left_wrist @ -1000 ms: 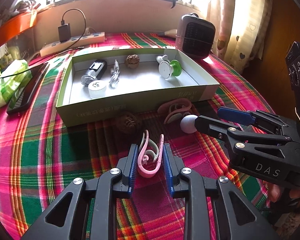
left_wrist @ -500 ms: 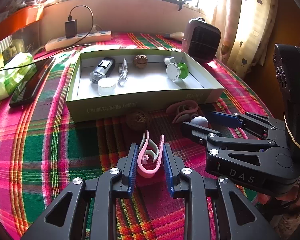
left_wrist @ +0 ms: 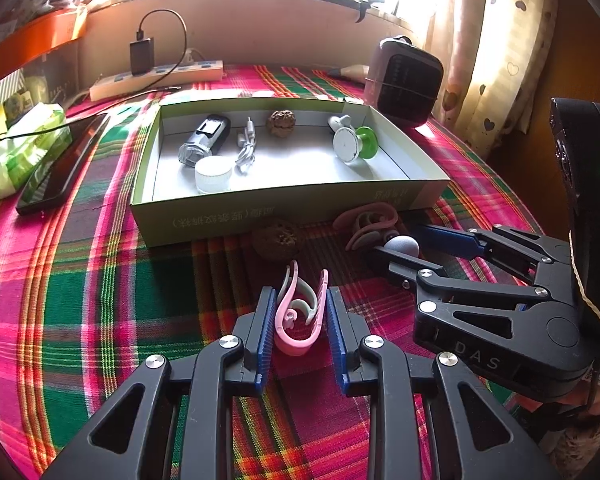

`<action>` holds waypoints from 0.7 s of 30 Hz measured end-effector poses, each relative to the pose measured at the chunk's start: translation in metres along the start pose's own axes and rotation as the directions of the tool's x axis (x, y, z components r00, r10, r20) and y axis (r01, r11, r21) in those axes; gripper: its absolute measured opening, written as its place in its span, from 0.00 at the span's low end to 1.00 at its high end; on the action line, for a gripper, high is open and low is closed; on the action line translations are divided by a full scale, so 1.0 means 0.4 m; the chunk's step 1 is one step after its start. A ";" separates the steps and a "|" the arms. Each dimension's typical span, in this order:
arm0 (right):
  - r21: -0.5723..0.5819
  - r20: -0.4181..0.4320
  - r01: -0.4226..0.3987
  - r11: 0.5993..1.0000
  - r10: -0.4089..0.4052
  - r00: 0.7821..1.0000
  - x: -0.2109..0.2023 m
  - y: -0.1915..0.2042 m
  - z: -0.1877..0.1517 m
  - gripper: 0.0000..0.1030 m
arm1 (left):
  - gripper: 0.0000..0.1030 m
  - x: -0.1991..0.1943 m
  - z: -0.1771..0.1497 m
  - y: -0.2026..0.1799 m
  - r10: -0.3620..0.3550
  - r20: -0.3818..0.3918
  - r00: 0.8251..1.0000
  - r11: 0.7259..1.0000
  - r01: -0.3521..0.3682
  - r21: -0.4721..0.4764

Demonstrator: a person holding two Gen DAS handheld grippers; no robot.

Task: Organize objects
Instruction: 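Close right gripper on the white egg-shaped object while left holds the earhook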

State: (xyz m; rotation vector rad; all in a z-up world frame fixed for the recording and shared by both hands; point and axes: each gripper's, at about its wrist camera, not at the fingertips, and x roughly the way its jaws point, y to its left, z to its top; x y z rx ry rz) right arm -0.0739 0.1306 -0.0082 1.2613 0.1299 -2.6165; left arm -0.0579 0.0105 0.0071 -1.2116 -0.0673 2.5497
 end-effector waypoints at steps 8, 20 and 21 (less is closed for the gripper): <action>0.004 0.005 -0.002 1.000 0.002 1.000 -0.006 -0.001 -0.004 0.30 | 0.23 0.002 0.002 0.001 0.005 0.001 1.000 1.000 -0.005 0.001; 0.013 0.006 -0.009 1.000 0.009 1.000 -0.008 -0.003 -0.007 0.30 | 0.22 0.000 0.002 -0.001 0.013 0.002 1.000 1.000 -0.013 0.006; 0.013 0.006 -0.010 1.000 0.010 1.000 -0.008 -0.003 -0.007 0.30 | 0.22 0.000 0.002 -0.001 0.014 0.002 1.000 1.000 -0.014 0.006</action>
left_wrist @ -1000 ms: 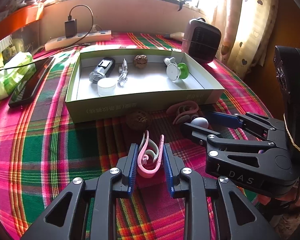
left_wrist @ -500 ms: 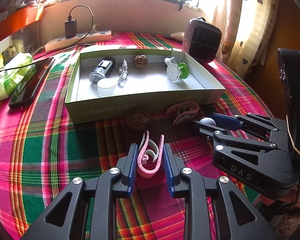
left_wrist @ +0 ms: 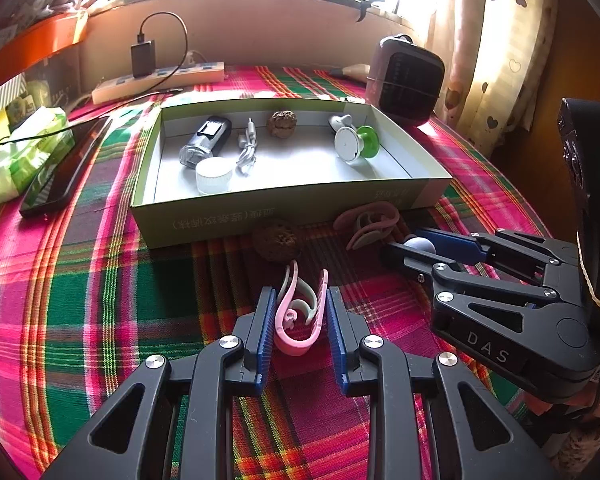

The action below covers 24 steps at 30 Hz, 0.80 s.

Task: Organize objects
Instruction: 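Close right gripper on the white egg-shaped object while left holds the earhook, then lift pink earhook and white egg with both grippers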

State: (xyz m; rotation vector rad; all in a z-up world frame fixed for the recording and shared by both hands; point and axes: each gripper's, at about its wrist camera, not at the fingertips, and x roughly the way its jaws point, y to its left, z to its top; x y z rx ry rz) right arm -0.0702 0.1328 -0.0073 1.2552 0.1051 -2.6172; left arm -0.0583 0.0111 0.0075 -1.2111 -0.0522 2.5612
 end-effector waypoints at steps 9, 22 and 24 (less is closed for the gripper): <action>0.003 -0.001 -0.001 1.000 0.001 1.000 -0.002 -0.001 -0.004 0.30 | 0.22 0.001 -0.001 -0.001 0.002 0.000 1.000 1.000 -0.002 0.001; -0.013 0.000 0.017 1.000 -0.017 1.000 -0.011 0.006 -0.016 0.30 | 0.22 -0.003 -0.005 0.001 0.022 0.002 1.000 1.000 -0.022 0.011; -0.012 0.000 0.015 1.000 -0.015 1.000 -0.012 0.005 -0.016 0.30 | 0.22 -0.004 -0.006 -0.001 0.028 0.002 1.000 1.000 -0.028 0.013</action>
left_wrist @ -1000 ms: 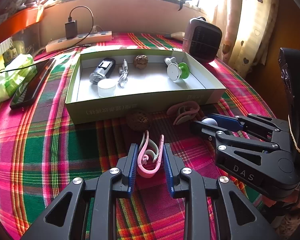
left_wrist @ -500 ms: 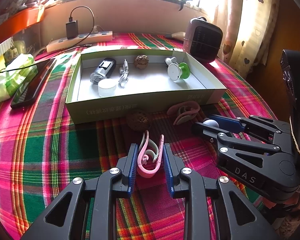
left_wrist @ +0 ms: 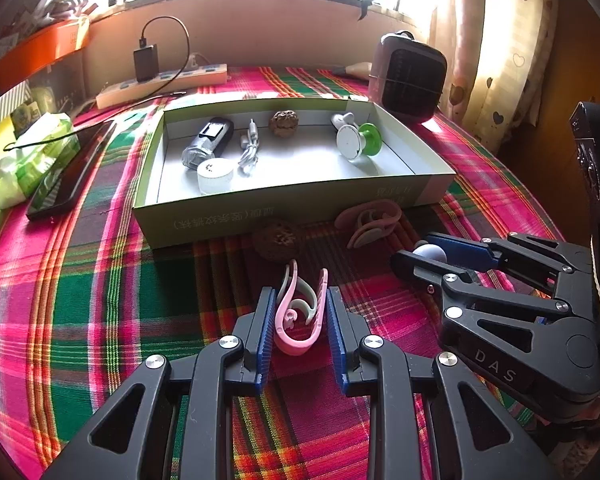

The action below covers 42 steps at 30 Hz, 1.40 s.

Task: Organize objects
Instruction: 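Lift pink earhook and white egg with both grippers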

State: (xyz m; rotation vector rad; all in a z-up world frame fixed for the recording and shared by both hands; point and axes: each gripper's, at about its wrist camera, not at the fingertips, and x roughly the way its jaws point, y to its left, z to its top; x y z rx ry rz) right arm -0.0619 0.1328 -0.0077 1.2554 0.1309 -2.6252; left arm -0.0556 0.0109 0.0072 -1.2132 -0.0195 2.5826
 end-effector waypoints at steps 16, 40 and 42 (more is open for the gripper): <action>0.031 0.022 -0.051 0.998 0.051 0.998 -0.014 -0.010 -0.002 0.30 | 0.22 -0.009 0.003 -0.015 0.002 0.011 1.000 1.000 -0.002 0.009; 0.048 0.062 -0.087 0.995 0.084 0.995 -0.041 -0.022 0.021 0.30 | 0.22 -0.042 0.033 -0.010 0.008 0.052 0.999 1.000 -0.008 -0.003; 0.047 0.066 -0.089 0.995 0.086 0.994 -0.043 -0.023 0.026 0.30 | 0.22 -0.044 0.038 -0.008 0.011 0.056 0.998 1.000 -0.011 -0.001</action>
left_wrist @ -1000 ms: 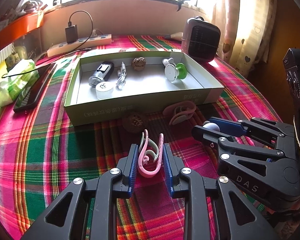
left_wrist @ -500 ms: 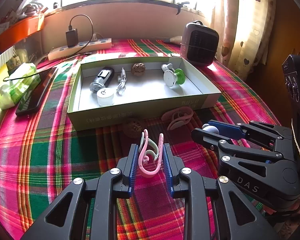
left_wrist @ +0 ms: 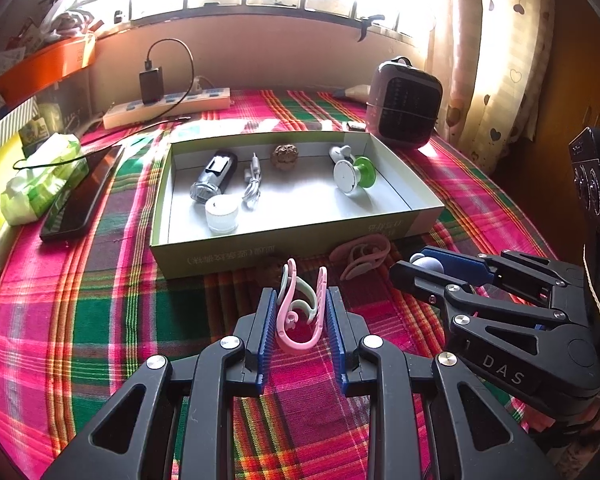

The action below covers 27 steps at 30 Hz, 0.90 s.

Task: Organize objects
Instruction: 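Lift pink earhook and white egg with both grippers, then carry earhook and egg with both grippers over the white box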

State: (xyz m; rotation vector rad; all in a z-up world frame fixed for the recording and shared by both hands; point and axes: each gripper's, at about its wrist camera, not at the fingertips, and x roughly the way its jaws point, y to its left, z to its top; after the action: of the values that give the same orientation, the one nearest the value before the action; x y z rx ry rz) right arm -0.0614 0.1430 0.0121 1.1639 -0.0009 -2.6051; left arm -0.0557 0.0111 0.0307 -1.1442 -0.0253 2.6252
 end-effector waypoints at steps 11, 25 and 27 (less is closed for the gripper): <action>-0.005 0.024 -0.001 1.000 0.001 1.000 -0.007 -0.001 0.032 0.30 | 0.22 0.000 0.024 0.005 0.002 0.016 1.000 1.000 -0.002 -0.008; -0.020 0.042 -0.002 1.000 0.002 0.999 0.022 -0.003 0.100 0.30 | 0.22 0.003 0.079 0.053 0.024 0.051 0.998 0.999 -0.023 -0.034; -0.024 0.043 0.001 1.000 0.000 0.999 0.029 -0.002 0.109 0.30 | 0.22 0.007 0.084 0.061 0.030 0.050 0.998 0.999 -0.028 -0.038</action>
State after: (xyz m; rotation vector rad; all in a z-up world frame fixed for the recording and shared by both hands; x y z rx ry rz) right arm -0.1008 0.1358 0.0332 1.1001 0.0211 -2.6224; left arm -0.0875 -0.0084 0.0486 -1.0976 -0.0689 2.6896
